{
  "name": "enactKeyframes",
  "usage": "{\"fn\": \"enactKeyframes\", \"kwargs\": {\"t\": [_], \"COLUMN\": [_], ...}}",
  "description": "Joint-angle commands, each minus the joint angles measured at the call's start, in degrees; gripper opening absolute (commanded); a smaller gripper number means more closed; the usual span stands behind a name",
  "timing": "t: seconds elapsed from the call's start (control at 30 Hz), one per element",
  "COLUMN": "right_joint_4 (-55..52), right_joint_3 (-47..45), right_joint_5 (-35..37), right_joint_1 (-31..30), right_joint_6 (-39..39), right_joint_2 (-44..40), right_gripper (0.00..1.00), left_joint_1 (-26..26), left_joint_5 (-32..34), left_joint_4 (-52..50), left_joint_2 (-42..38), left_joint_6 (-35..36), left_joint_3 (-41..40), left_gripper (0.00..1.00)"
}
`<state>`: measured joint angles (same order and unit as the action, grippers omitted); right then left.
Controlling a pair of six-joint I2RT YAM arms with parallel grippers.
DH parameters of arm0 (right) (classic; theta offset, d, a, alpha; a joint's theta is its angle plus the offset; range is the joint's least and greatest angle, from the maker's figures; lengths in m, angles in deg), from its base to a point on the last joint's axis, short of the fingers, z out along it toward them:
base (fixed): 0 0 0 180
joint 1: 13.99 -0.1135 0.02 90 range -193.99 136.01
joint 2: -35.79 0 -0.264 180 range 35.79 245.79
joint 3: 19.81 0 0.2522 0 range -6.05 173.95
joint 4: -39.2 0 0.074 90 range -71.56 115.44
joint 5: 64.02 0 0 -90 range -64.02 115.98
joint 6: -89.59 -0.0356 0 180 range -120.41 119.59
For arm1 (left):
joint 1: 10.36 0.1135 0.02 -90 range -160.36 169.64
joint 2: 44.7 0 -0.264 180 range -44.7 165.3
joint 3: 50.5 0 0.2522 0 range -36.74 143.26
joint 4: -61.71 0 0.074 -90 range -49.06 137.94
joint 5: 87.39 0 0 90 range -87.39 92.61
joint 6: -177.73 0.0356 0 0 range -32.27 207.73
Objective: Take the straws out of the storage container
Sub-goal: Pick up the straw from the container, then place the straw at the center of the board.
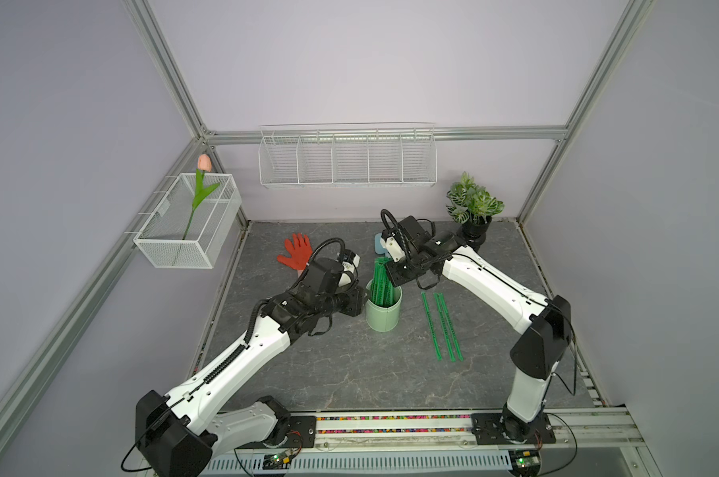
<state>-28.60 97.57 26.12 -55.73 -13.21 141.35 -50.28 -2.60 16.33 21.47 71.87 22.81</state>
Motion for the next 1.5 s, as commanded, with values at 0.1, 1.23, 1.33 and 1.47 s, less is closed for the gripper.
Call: {"fn": "enactKeyframes", "kwargs": {"t": [0.1,1.23,1.33,1.47], "right_joint_4": [-4.2,-20.4,-25.6,-27.4], "right_joint_3": [1.3,14.4,17.6,17.5], "right_joint_5": [-0.6,0.2,3.5,4.9], "right_joint_1": [-1.0,-1.1,-0.5,0.6], "right_joint_6": [1.3,4.6,5.3,4.9], "right_joint_2": [-4.1,-15.5,-15.8,-19.0], "right_gripper": [0.12,0.11,0.10,0.10], "left_joint_1": [-0.1,-0.2,-0.2,-0.2], "left_joint_5": [-0.7,-0.6,-0.8,-1.0], "left_joint_4": [0.2,0.2,0.2,0.2], "left_joint_2": [0.2,-0.2,-0.2,-0.1], "left_joint_6": [-0.2,-0.3,-0.3,-0.4], "left_joint_3": [1.3,1.2,1.3,1.3], "left_gripper": [0.53,0.53,0.53,0.53]}}
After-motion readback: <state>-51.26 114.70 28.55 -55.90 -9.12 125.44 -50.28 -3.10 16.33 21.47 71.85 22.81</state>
